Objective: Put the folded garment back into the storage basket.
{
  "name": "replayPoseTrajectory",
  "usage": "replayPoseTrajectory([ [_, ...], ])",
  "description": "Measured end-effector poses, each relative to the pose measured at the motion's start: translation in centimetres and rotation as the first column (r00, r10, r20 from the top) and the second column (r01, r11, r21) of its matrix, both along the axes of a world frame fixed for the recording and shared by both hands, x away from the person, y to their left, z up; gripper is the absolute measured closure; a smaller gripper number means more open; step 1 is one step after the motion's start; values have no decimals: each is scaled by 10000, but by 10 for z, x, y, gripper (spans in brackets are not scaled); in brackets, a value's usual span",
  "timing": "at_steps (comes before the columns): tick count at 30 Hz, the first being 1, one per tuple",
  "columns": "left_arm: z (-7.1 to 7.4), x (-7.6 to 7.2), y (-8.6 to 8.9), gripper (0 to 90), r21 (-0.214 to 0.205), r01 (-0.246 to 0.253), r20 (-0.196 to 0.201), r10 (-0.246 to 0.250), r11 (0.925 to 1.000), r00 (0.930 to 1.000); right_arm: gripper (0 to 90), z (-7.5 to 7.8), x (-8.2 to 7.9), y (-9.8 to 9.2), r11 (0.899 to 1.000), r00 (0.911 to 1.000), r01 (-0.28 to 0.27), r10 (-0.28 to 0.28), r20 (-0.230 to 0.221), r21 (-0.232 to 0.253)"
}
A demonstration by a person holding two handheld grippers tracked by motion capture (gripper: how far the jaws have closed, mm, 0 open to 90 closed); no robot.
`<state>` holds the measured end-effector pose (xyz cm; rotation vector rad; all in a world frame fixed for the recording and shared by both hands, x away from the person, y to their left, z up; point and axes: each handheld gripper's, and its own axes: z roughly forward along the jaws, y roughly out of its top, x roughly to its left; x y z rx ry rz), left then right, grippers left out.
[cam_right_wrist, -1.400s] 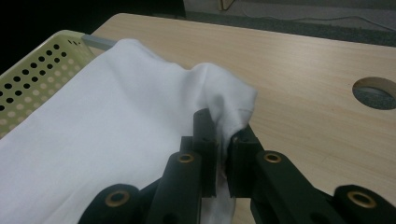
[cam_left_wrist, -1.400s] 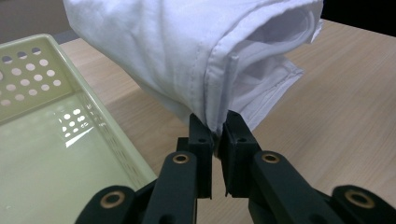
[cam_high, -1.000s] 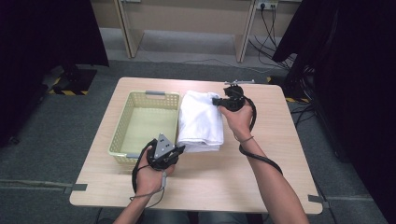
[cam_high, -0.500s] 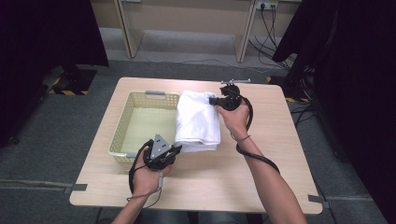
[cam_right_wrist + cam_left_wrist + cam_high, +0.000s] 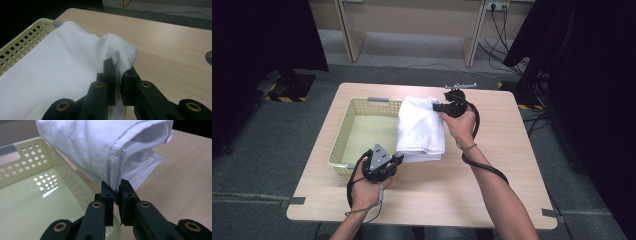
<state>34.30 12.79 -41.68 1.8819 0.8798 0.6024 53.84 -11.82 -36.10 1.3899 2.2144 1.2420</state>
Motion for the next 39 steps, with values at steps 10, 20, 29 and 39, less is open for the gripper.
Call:
replayPoseTrajectory([
  [10,0,0,4,832,-5,-87,-10,87,10000,10000,845,0,1,5,10000,10000,-33,33,-9,-8],
  [20,1,-1,7,832,-40,-171,-16,171,9998,9999,845,2,2,10,9999,9999,-99,99,13,-45],
  [29,2,0,10,832,-39,-244,6,244,9997,9997,845,4,3,14,9999,9999,-135,135,22,-32],
  [39,2,0,13,832,-46,-328,13,328,9995,9995,845,6,4,18,9999,9999,-166,166,37,-38],
])
